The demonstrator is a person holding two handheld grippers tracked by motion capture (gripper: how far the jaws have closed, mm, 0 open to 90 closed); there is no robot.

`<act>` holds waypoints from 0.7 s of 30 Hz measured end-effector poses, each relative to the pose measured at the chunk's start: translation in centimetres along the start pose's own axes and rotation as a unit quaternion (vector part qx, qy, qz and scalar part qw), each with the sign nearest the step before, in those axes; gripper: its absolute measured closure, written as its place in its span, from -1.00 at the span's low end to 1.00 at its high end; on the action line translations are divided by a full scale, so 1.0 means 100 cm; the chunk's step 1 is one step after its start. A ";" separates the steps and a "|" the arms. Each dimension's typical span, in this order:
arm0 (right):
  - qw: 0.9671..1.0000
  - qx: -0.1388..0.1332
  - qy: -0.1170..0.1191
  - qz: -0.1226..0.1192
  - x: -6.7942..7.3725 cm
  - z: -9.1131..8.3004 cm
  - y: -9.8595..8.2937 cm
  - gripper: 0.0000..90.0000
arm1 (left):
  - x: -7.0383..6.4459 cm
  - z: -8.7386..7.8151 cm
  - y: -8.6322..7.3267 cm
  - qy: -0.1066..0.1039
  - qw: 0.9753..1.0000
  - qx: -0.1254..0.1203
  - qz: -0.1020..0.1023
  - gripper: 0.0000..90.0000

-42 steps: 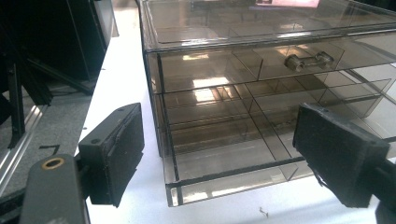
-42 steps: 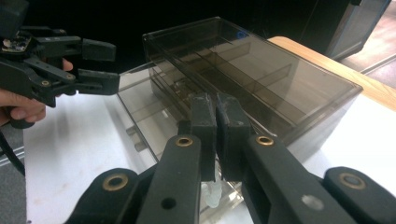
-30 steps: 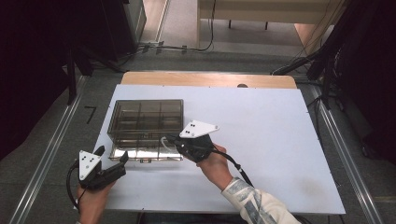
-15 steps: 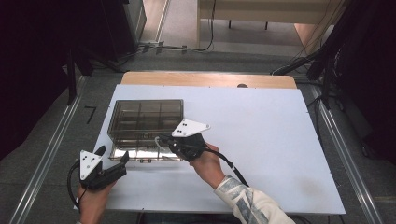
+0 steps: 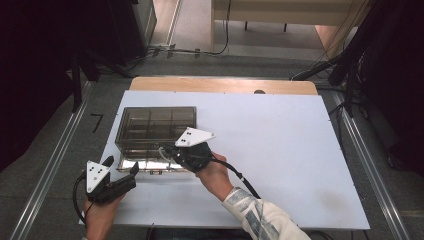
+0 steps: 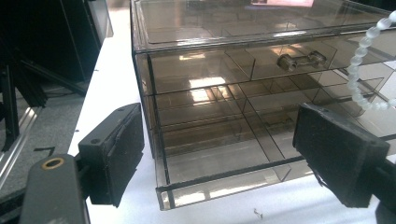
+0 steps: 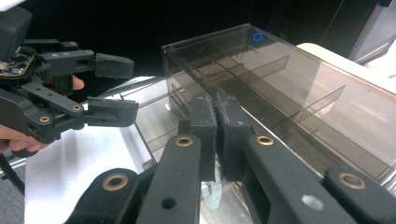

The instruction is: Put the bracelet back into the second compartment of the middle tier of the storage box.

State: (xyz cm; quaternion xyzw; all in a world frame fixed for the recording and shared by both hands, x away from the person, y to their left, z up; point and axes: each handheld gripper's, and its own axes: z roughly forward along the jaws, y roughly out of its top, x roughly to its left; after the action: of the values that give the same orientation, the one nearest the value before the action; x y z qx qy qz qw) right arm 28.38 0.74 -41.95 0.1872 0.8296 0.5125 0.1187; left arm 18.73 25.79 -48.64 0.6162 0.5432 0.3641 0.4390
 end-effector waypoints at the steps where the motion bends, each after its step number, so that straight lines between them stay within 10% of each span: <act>1: 1.000 0.001 -0.001 0.000 0.000 0.001 0.000 0.87 | 0.000 0.000 0.000 0.000 1.000 0.000 0.000 -0.61; 21: 1.000 0.009 0.008 -0.002 0.004 0.016 0.001 0.87 | -0.001 0.002 0.000 -0.004 1.000 0.002 0.000 -0.62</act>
State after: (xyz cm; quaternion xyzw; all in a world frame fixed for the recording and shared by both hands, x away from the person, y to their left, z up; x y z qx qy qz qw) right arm 28.61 2.26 -42.61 0.1823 0.8355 0.5062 0.1114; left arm 18.86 25.67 -48.73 0.6183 0.5424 0.3602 0.4402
